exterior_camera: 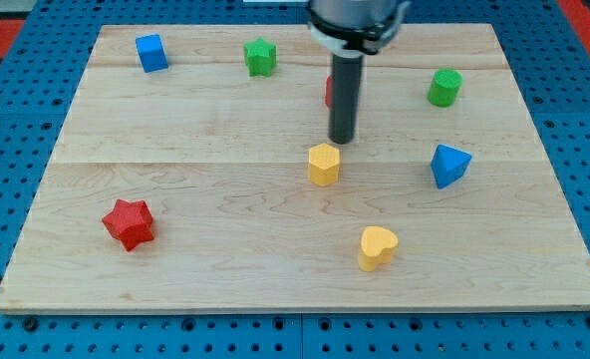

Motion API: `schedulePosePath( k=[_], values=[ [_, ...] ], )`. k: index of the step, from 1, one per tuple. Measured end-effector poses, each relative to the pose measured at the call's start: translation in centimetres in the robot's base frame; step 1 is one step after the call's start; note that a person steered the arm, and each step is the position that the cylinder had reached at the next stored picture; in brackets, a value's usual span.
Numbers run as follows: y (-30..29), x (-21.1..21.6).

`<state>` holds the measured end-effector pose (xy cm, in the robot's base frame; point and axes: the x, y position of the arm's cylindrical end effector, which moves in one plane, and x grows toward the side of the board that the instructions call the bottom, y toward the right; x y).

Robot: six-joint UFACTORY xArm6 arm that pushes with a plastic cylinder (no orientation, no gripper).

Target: Push the yellow hexagon into the red star

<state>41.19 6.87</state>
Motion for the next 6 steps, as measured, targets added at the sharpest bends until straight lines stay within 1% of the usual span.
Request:
schedulePosePath(
  k=[1, 2, 3, 4, 5, 6],
  values=[
    [-1.4, 4.1],
    [-10.5, 4.3],
    [-12.8, 3.0],
    [-20.2, 3.0],
    [-23.6, 5.1],
    [-22.9, 3.9]
  ],
)
